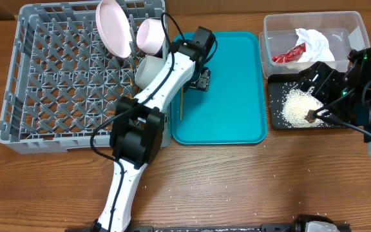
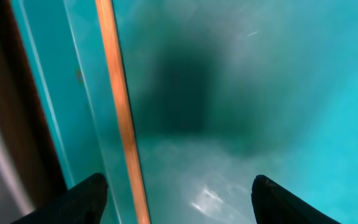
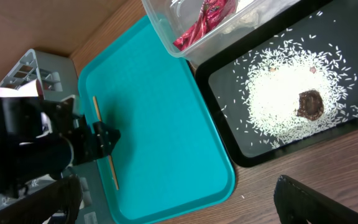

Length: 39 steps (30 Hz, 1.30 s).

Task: Sort waste into correct bins and load items into the dishwasher
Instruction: 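Return the left gripper to the remaining chopstick and grasp it, then carry the second chopstick into the dish rack and release it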

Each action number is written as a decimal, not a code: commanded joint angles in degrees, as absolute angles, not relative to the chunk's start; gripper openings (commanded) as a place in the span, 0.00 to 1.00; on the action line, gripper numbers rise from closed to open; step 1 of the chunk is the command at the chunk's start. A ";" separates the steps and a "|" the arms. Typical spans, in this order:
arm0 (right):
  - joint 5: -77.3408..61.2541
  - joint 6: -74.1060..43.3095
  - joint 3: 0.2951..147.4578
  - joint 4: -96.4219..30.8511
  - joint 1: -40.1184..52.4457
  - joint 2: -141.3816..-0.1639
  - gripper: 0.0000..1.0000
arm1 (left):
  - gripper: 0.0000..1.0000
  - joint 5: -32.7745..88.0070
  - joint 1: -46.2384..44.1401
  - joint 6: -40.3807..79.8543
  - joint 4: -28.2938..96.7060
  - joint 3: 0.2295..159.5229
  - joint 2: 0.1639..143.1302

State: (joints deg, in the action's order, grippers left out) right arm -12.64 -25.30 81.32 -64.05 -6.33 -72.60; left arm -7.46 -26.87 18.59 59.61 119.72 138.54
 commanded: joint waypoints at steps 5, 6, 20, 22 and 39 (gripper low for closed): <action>-12.45 -25.30 81.71 -63.77 -6.50 -72.40 1.00 | 0.75 -9.15 -26.57 20.84 58.43 120.20 142.04; -12.45 -25.30 81.71 -63.77 -6.50 -72.40 1.00 | 0.75 -8.97 -26.61 20.84 58.26 120.20 142.21; -12.45 -25.30 81.71 -63.77 -6.50 -72.40 1.00 | 0.50 -3.01 -26.70 21.04 58.76 120.11 142.45; -12.45 -25.30 81.71 -63.77 -6.50 -72.40 1.00 | 0.31 -2.90 -26.72 21.04 58.76 120.09 142.45; -12.45 -25.30 81.71 -63.77 -6.50 -72.40 1.00 | 0.04 2.11 -25.47 12.01 67.57 132.66 133.75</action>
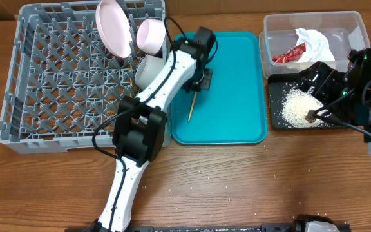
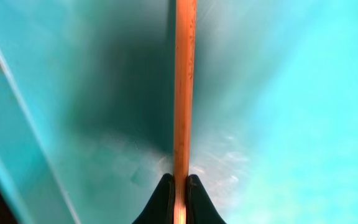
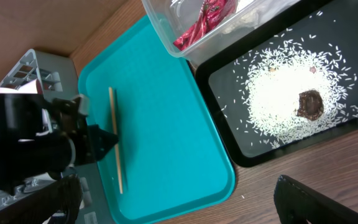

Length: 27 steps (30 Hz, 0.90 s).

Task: Sort waste into correct bins and load items into the dishwasher
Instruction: 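Carry the second chopstick into the dish rack and release it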

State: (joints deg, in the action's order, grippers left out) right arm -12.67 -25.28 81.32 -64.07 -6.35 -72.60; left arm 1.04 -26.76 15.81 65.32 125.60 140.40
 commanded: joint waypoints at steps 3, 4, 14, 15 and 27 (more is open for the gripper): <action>-12.45 -25.28 81.71 -63.77 -6.50 -72.40 1.00 | 0.04 -1.21 -24.67 11.55 72.69 137.84 129.08; -12.45 -25.28 81.71 -63.77 -6.50 -72.40 1.00 | 0.04 -2.61 -24.36 11.55 74.22 138.87 127.48; -12.45 -25.30 81.71 -63.77 -6.50 -72.40 1.00 | 0.04 -14.00 -16.60 15.05 89.58 141.23 113.91; -12.45 -25.30 81.71 -63.77 -6.50 -72.40 1.00 | 0.04 -14.11 -15.31 15.00 90.74 141.21 113.93; -12.45 -25.30 81.71 -63.77 -6.50 -72.40 1.00 | 0.04 -11.42 -5.21 10.11 83.18 120.20 114.80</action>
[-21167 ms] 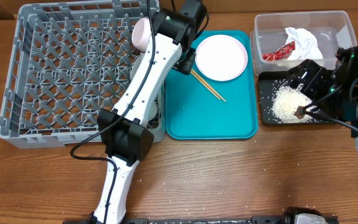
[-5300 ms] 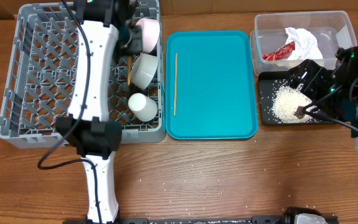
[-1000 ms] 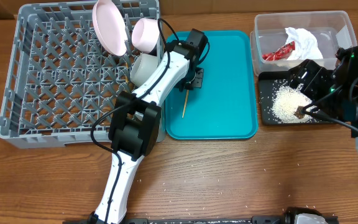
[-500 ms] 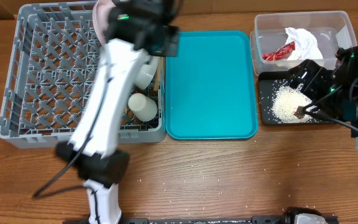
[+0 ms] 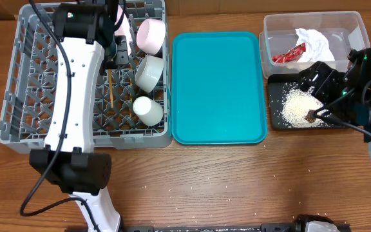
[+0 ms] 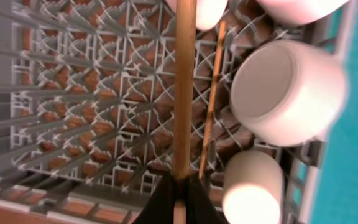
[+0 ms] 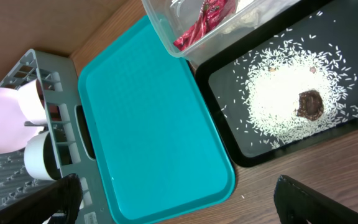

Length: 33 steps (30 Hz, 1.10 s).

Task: Sort waste into correct bins and load items into the dishwasher
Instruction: 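Carry the second chopstick into the dish rack and release it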

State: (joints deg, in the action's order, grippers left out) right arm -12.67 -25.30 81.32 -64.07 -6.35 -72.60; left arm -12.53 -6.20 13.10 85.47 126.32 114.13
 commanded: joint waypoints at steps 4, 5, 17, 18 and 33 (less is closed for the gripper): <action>-12.45 -25.28 81.71 -63.77 -6.50 -72.40 1.00 | 0.04 -11.31 -5.15 9.19 76.64 112.25 114.85; -12.45 -25.28 81.71 -63.77 -6.50 -72.40 1.00 | 0.04 -11.27 -5.15 9.26 75.33 110.69 114.87; -12.45 -25.30 81.71 -63.77 -6.50 -72.40 1.00 | 0.53 -10.79 -5.17 9.21 65.30 100.79 115.02; -12.45 -25.28 81.71 -63.77 -6.50 -72.40 1.00 | 0.59 -10.79 -5.17 9.21 65.25 100.79 115.02; -12.45 -25.30 81.71 -63.77 -6.50 -72.40 1.00 | 0.63 -4.12 -5.17 9.41 72.71 111.02 110.24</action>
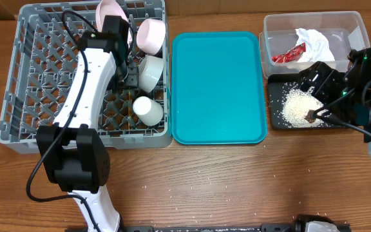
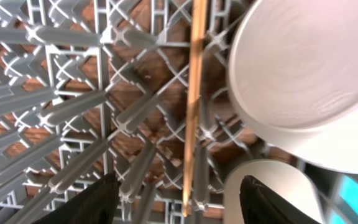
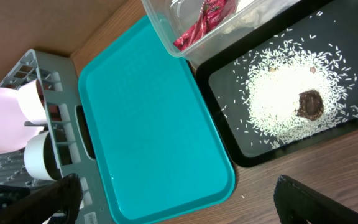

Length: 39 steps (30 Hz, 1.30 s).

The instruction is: Sort waste into correct bins and load items into the dishwasher

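Observation:
A wooden chopstick (image 2: 194, 93) lies among the prongs of the grey dish rack (image 1: 18, 77), free of any grip. My left gripper (image 2: 182, 205) is open just above it, its fingers (image 2: 104, 199) set apart on either side. In the overhead view the left gripper (image 1: 126, 76) hovers inside the rack next to a white cup (image 1: 152, 72). My right gripper (image 3: 179, 205) is open and holds nothing, high over the table's right side. The teal tray (image 1: 218, 87) is bare.
The rack also holds a pink plate (image 1: 111, 16), a pink bowl (image 1: 151, 35) and a small white cup (image 1: 148, 111). A clear bin (image 1: 314, 35) with wrappers stands at the back right. In front of it, a black tray (image 1: 301, 106) holds rice and a brown scrap.
My left gripper was shut on the chopstick over the rack. Now it is open, lower and nearer the white cup, and the chopstick lies in the rack. The right arm has not moved.
My left gripper was open over the chopstick on the teal tray. Then it was shut on it there. Then it held the chopstick above the dish rack, leaving the tray bare. Now the chopstick rests in the rack, let go.

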Each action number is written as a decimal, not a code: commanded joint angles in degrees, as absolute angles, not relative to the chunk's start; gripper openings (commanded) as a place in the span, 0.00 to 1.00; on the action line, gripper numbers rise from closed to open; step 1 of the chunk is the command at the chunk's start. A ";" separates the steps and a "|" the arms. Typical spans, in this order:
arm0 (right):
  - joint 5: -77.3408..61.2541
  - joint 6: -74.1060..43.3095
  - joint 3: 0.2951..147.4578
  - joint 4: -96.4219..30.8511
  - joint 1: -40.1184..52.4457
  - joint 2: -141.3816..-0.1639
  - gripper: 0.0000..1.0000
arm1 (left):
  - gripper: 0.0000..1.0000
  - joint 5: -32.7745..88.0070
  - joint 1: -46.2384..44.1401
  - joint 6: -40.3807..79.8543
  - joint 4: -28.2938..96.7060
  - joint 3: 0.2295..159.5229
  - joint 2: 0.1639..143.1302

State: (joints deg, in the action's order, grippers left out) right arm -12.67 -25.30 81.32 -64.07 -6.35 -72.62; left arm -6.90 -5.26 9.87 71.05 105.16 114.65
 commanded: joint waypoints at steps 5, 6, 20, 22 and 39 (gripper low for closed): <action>-12.45 -25.28 81.71 -63.77 -6.50 -72.40 1.00 | 0.63 -3.86 -5.28 9.32 76.86 116.38 103.28; -12.45 -25.30 81.71 -63.77 -6.50 -72.40 1.00 | 0.64 -3.33 -5.28 9.17 77.41 116.64 101.06; -12.45 -25.30 81.71 -63.77 -6.50 -72.40 1.00 | 0.63 -6.46 -5.58 19.25 80.53 105.67 81.03; -12.45 -25.30 81.71 -63.77 -6.50 -72.40 1.00 | 0.64 -6.68 -6.55 19.53 76.58 99.83 77.17; -12.45 -25.28 81.71 -63.77 -6.50 -72.40 1.00 | 0.87 -10.52 -10.92 18.44 30.89 46.63 53.84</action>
